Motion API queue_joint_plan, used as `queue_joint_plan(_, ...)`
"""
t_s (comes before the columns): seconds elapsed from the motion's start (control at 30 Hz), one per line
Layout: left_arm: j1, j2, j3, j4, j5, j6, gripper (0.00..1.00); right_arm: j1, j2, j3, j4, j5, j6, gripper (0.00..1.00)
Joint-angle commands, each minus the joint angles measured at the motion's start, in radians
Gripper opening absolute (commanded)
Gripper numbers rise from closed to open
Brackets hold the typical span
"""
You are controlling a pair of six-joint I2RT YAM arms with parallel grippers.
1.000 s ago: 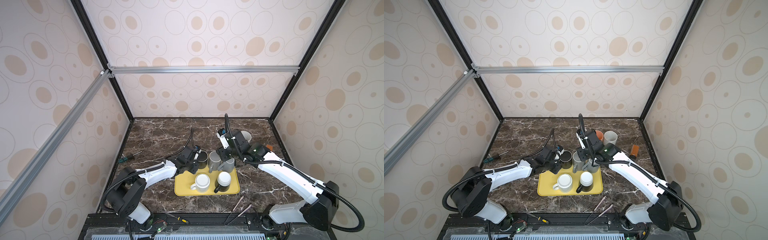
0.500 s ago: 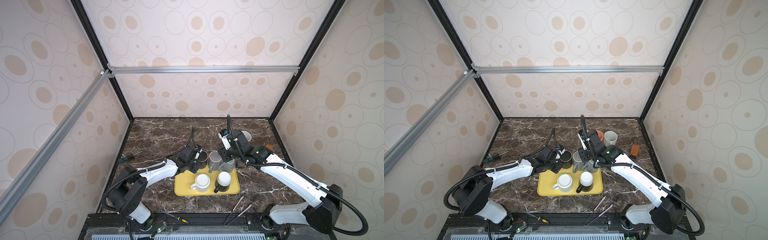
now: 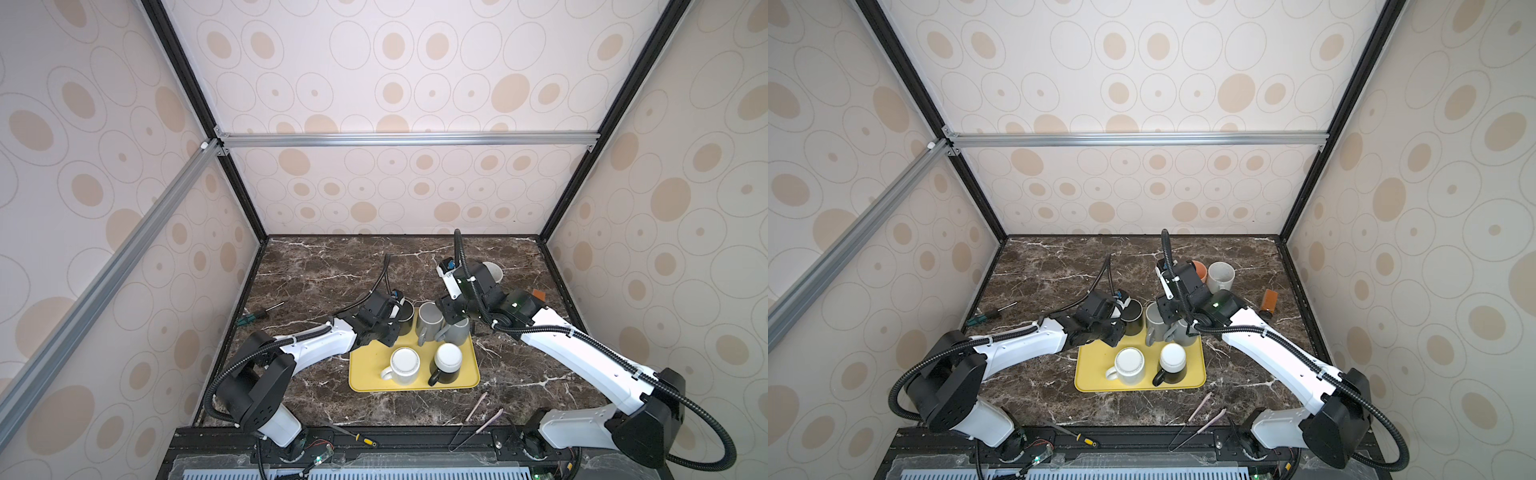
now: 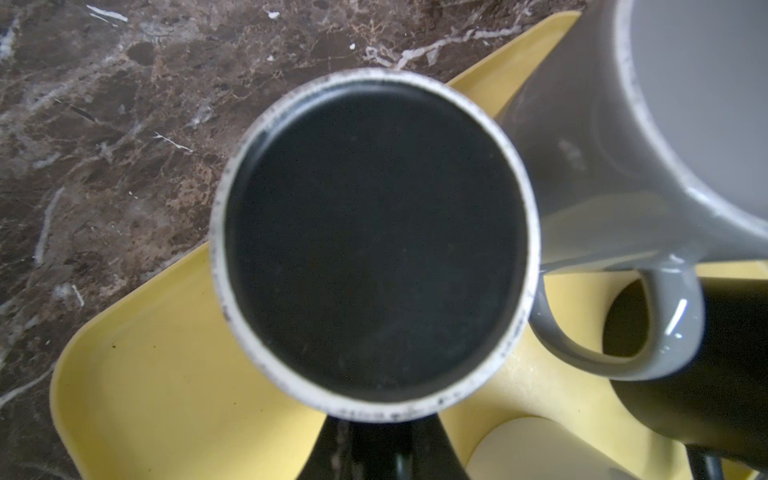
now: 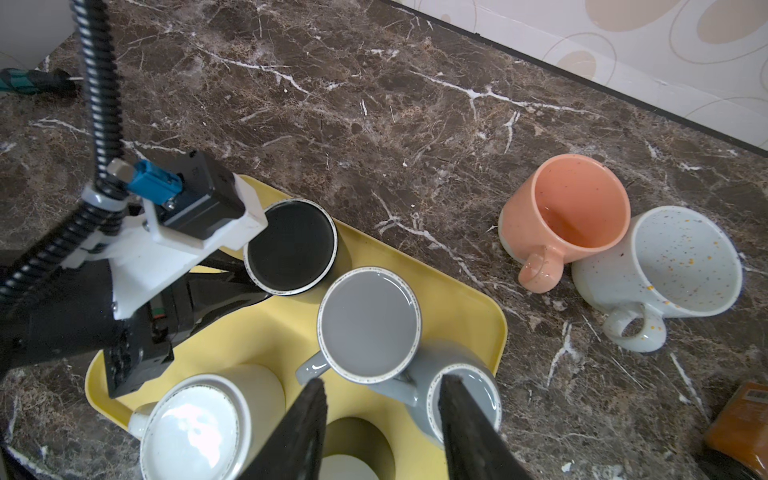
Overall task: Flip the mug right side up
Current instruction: 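Lower the left gripper and close it on the black mug's rim, then lift the black mug off the tray with the left gripper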
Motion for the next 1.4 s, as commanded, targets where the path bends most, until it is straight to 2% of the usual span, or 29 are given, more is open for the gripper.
queue_joint_plan(0.0, -0.007, 0.024, 0.03, -0.027, -0.041, 0.009, 0.18, 0.004, -0.007, -0.018, 0.01, 0.001, 0.009, 0.47)
queue_joint_plan(0.1, -0.009, 0.026, 0.032, -0.042, -0.088, 0.006, 0.12, 0.004, -0.007, -0.017, 0.016, -0.001, 0.009, 0.47)
queue_joint_plan(0.17, -0.008, 0.025, 0.036, -0.053, -0.117, 0.007, 0.0, 0.004, -0.006, -0.017, 0.022, -0.005, 0.008, 0.47)
queue_joint_plan(0.53, -0.009, -0.058, 0.039, -0.043, -0.174, 0.027, 0.0, 0.004, 0.006, -0.004, 0.032, -0.02, 0.017, 0.47)
queue_joint_plan(0.83, -0.009, -0.132, 0.129, -0.074, -0.181, 0.035, 0.0, 0.004, 0.015, 0.016, 0.074, -0.047, 0.04, 0.47)
queue_joint_plan(1.13, -0.005, -0.266, 0.198, -0.087, -0.2, 0.007, 0.0, 0.003, -0.012, 0.029, 0.154, -0.064, 0.075, 0.47)
queue_joint_plan(1.27, -0.003, -0.327, 0.202, -0.04, -0.178, -0.021, 0.0, -0.012, -0.037, 0.039, 0.174, -0.091, 0.099, 0.47)
queue_joint_plan(1.37, 0.013, -0.384, 0.178, 0.043, -0.115, -0.052, 0.0, -0.05, -0.076, 0.009, 0.234, -0.175, 0.149, 0.47)
